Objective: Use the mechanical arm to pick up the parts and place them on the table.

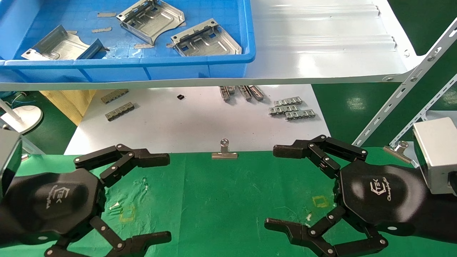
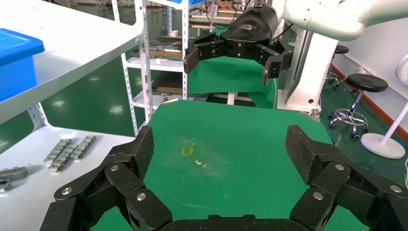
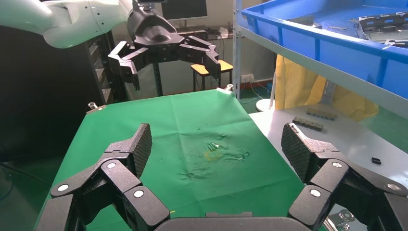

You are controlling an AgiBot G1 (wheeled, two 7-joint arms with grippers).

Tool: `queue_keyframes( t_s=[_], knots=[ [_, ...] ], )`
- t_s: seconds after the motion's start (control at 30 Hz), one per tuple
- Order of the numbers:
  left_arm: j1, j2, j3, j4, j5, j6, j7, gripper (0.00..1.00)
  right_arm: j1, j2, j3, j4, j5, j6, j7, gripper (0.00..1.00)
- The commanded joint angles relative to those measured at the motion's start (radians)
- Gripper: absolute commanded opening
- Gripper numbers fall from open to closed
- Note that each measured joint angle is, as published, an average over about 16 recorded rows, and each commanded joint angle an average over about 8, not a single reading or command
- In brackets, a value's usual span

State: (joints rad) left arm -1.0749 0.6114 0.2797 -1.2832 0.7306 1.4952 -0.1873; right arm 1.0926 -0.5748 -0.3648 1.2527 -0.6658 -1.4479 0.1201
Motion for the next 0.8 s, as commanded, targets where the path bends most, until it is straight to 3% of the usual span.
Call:
queue_keyframes(
  t_s=[0.03, 0.8],
  knots=[
    [0.000, 0.000, 0.000, 0.000, 0.000, 0.000, 0.000, 1.00, 0.000, 0.000, 0.000, 0.000, 0.000, 0.000, 0.000, 0.00],
    [0.000, 0.000, 0.000, 0.000, 0.000, 0.000, 0.000, 1.00, 0.000, 0.000, 0.000, 0.000, 0.000, 0.000, 0.000, 0.00]
  ],
)
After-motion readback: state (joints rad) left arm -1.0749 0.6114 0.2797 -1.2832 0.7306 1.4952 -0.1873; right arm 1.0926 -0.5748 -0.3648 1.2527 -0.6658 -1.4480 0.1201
